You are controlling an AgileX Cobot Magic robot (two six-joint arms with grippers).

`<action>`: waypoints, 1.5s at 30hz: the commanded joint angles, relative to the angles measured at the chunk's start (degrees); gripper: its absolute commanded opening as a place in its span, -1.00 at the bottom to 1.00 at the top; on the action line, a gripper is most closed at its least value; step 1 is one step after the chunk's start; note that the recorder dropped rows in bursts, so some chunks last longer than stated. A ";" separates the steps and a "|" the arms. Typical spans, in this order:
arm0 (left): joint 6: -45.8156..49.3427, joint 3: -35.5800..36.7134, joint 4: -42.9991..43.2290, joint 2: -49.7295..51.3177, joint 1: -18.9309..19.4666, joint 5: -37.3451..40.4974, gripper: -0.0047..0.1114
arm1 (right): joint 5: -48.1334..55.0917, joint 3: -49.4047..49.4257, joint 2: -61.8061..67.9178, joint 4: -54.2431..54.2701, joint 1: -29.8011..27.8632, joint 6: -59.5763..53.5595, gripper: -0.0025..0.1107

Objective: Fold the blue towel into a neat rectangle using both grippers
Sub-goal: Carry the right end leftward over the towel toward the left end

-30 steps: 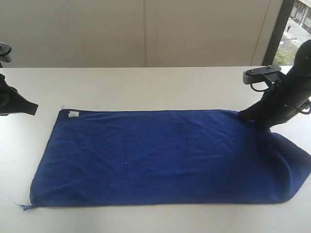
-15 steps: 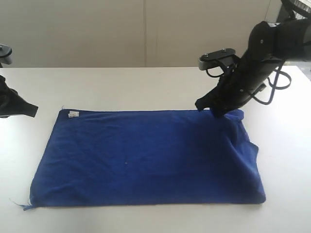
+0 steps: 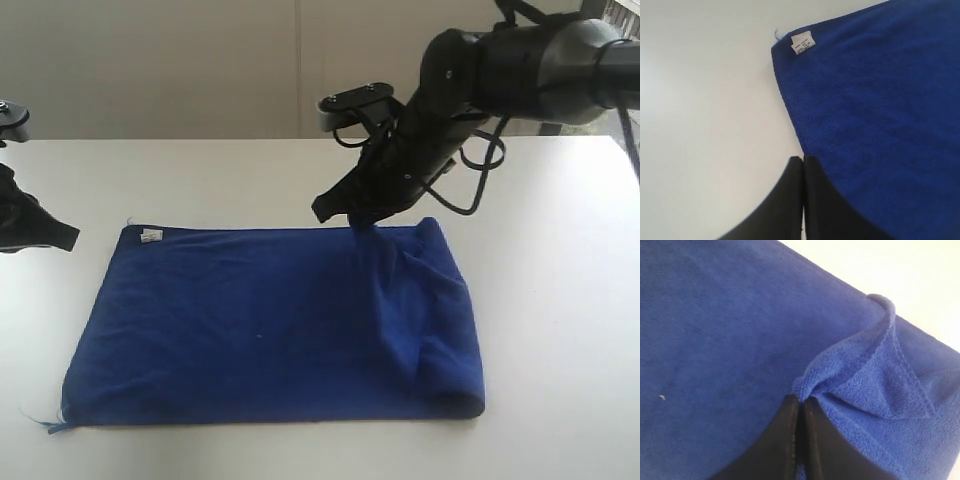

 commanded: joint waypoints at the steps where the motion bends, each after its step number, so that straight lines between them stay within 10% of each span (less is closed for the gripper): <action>1: -0.45 0.27 -1.09 0.22 0.03 0.92 -0.92 | -0.49 -3.69 1.68 0.64 2.99 1.22 -0.96; 45: -0.20 0.27 -0.22 0.10 0.23 -7.21 -0.92 | -0.56 -39.03 29.82 12.68 19.81 2.40 -0.96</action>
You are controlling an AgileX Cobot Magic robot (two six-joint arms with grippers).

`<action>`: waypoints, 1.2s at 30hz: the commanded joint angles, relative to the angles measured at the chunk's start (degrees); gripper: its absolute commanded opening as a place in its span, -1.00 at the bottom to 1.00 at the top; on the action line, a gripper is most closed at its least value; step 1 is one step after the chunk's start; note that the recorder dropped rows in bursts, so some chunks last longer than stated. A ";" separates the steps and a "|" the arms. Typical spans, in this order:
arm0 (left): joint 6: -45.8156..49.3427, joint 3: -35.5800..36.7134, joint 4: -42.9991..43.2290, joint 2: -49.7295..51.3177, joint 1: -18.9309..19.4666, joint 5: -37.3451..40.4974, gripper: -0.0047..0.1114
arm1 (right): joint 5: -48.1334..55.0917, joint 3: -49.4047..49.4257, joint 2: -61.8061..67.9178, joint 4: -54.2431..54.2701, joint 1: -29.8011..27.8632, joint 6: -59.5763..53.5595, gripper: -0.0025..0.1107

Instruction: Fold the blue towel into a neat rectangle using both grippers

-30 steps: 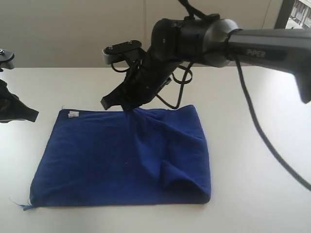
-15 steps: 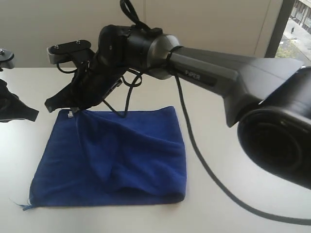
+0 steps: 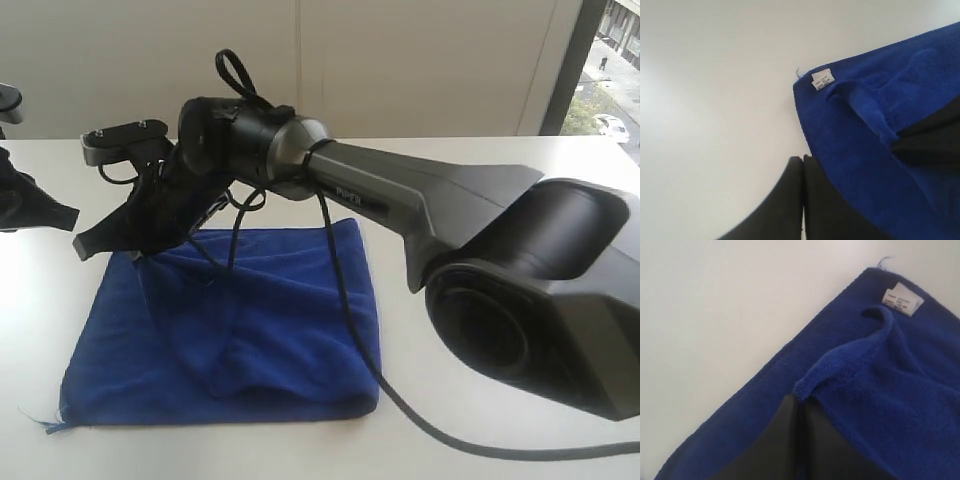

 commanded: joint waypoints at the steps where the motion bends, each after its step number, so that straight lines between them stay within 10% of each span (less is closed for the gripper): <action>1: 0.23 0.27 -0.43 0.01 0.23 -0.37 -0.92 | -2.35 -0.44 2.09 2.72 0.74 -1.68 -0.96; 7: 0.44 0.27 -0.43 -0.20 0.23 -0.37 -0.92 | -0.65 -0.44 3.08 4.19 0.89 -7.64 -0.68; 14: 0.44 0.27 0.34 -0.57 0.23 -0.03 -0.92 | -0.75 -0.50 1.47 1.27 0.12 -7.75 0.38; 24: 0.31 0.27 0.61 -0.90 0.23 0.99 -0.92 | 12.82 1.38 -4.57 -18.64 -6.34 -3.17 -0.02; 30: 0.00 0.27 -0.87 -0.90 0.23 2.86 -0.92 | 15.65 19.88 -14.52 -17.68 -14.15 -8.58 -0.94; 36: 0.00 0.27 -0.83 -0.78 0.13 3.23 -0.92 | 6.25 27.79 -15.02 -16.08 -14.16 -8.99 -0.96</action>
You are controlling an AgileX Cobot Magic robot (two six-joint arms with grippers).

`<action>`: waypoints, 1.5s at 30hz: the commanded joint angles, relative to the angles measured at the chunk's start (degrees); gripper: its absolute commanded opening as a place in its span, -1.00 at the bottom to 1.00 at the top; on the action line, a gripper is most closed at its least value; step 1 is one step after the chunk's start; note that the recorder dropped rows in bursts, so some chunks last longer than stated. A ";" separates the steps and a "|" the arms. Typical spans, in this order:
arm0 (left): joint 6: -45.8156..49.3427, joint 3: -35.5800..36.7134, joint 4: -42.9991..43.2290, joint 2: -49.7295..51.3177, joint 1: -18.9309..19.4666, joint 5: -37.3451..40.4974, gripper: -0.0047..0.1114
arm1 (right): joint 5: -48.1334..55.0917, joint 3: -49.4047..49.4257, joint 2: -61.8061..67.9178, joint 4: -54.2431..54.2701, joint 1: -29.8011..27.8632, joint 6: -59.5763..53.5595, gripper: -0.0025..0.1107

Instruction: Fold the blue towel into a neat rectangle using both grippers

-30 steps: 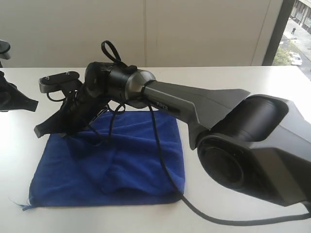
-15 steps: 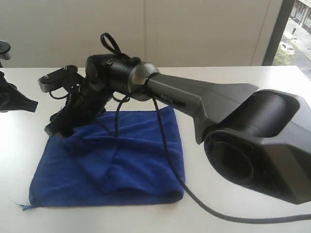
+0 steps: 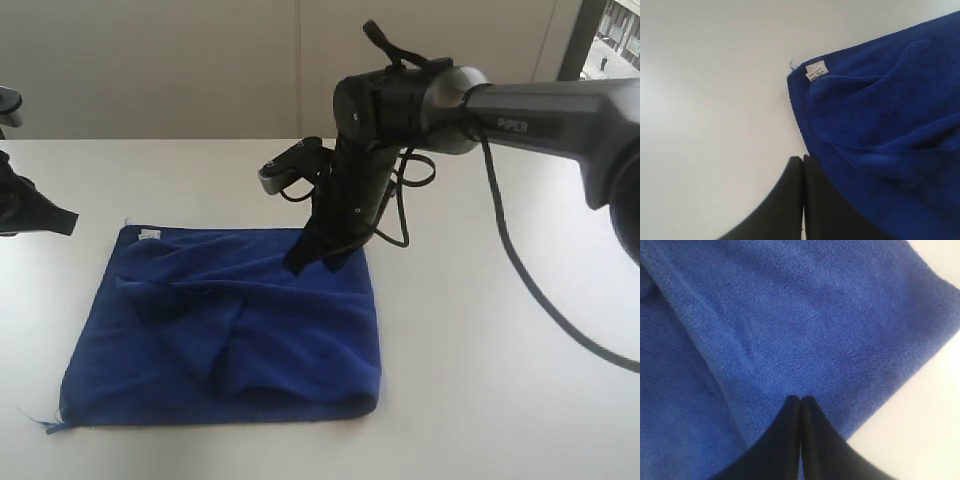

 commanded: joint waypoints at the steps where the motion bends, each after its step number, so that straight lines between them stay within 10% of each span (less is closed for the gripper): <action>1: -0.34 0.27 -0.91 -0.46 0.13 1.16 -0.92 | -3.27 1.49 0.84 2.07 -0.16 -0.75 -0.96; 20: -0.34 0.27 -0.91 -0.46 0.13 1.38 -0.92 | -0.92 6.31 6.75 -12.15 -1.61 7.66 -0.96; 45: -0.34 0.27 -1.35 -0.46 0.13 1.50 -0.92 | -9.96 29.17 -5.10 -29.82 -22.24 10.65 -0.96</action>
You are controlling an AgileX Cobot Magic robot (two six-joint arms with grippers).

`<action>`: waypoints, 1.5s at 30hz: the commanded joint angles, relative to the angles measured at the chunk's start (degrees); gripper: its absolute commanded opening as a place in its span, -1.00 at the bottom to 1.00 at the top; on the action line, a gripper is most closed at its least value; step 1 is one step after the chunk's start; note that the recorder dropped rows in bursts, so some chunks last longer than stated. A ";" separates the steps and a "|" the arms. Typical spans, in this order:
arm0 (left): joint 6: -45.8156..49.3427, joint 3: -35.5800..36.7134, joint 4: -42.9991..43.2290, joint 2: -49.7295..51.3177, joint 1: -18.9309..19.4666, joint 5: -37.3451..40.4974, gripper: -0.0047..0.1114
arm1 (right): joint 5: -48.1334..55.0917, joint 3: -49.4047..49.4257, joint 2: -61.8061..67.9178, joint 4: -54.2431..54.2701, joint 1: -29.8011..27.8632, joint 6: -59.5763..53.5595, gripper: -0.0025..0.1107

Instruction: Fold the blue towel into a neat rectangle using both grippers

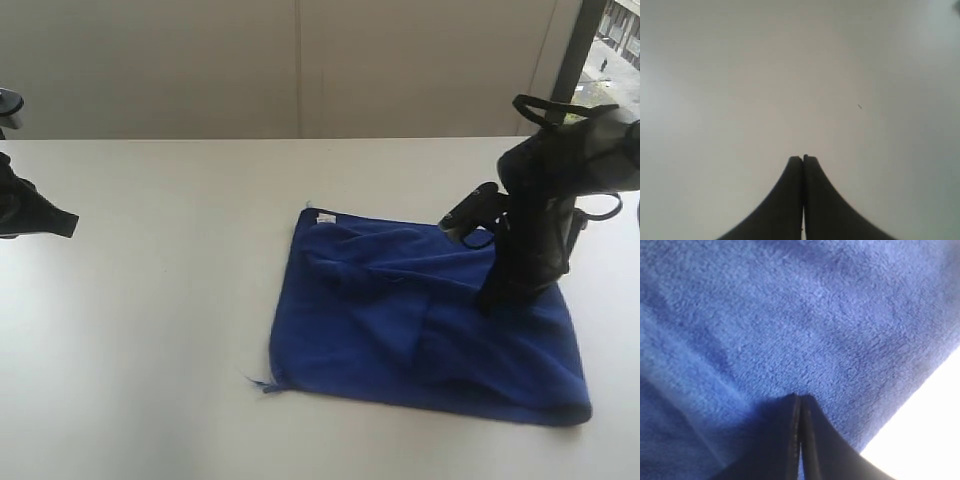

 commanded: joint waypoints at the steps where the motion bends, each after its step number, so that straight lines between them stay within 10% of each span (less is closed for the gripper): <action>1: -0.34 0.27 -1.14 -0.46 0.13 0.77 -0.92 | -0.86 2.06 1.77 -4.92 -3.47 0.21 -0.96; 22: 0.05 0.27 -1.14 -0.46 -0.96 1.53 -0.92 | -13.81 0.39 -6.48 -9.76 -3.94 7.30 -0.96; 30: 6.10 -7.41 -7.05 0.12 -13.97 12.22 -0.92 | -4.66 0.39 -19.53 6.16 -3.78 5.49 -0.96; 36: 11.99 -16.37 -13.55 6.68 -24.28 22.57 -0.92 | 3.54 3.43 -22.85 36.41 -3.49 -17.13 -0.96; 45: 9.75 -17.04 -13.57 10.12 -25.57 23.36 -0.92 | -10.78 16.03 -23.00 47.70 6.18 -26.19 -0.96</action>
